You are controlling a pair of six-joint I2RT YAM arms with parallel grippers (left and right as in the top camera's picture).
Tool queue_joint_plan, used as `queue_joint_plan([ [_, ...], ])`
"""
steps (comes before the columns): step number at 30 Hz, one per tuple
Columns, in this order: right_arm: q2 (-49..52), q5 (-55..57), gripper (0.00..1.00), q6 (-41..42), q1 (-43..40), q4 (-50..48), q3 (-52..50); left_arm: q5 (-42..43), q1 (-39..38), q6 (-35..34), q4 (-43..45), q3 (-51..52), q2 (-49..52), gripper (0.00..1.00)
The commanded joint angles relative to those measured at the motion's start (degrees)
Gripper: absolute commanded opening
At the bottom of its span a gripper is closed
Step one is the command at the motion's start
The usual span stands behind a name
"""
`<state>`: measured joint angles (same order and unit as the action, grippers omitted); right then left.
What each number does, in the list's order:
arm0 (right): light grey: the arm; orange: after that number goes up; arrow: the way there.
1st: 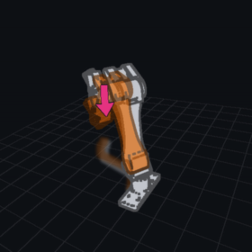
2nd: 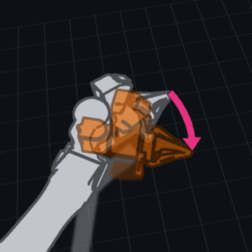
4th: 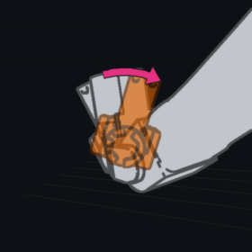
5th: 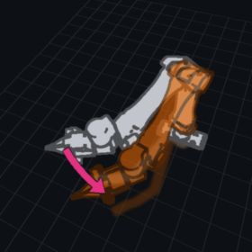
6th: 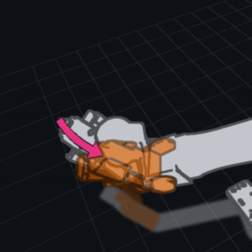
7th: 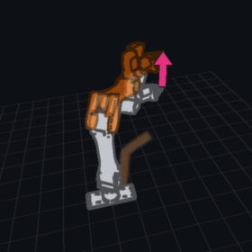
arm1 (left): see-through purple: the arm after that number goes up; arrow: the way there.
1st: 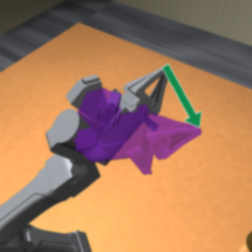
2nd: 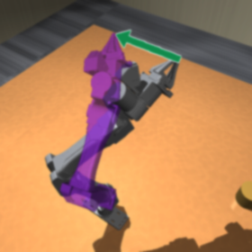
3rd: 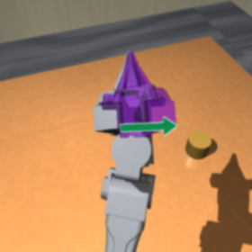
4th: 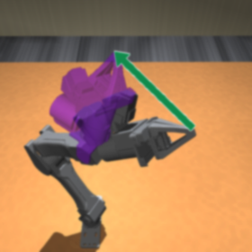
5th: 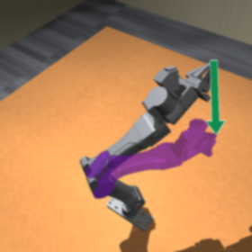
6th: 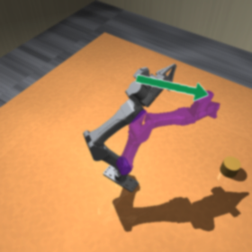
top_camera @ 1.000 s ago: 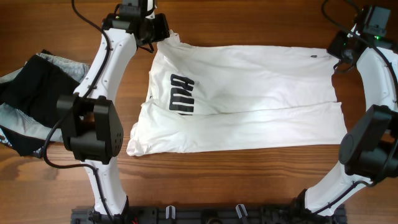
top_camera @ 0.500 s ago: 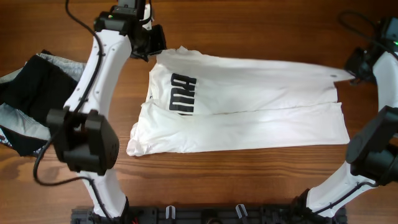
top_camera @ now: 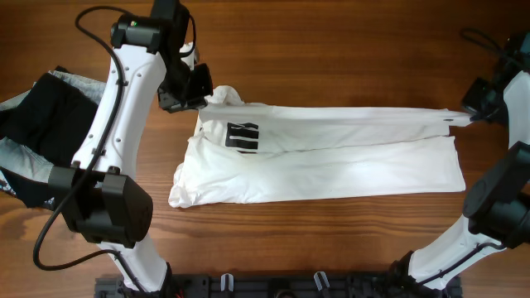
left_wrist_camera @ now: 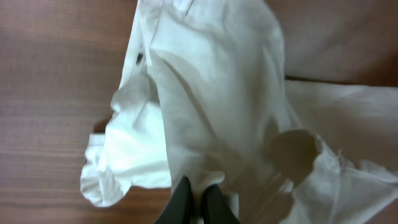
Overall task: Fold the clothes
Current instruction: 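Fold the top half down toward the bottom edge with both grippers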
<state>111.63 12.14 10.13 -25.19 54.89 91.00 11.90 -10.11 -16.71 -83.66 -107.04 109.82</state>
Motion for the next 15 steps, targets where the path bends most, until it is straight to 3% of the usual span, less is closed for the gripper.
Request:
queue_joint_plan([
  [1, -0.3, 3.0, 0.05, -1.0, -1.0, 1.5, 0.2, -0.4, 0.0, -0.2, -3.1, 0.1, -1.3, 0.04],
  [15, -0.3, 3.6, 0.08, -1.0, -1.1, 4.6, -2.3, -3.5, -5.1, -0.3, -12.4, 1.7, -1.3, 0.04],
])
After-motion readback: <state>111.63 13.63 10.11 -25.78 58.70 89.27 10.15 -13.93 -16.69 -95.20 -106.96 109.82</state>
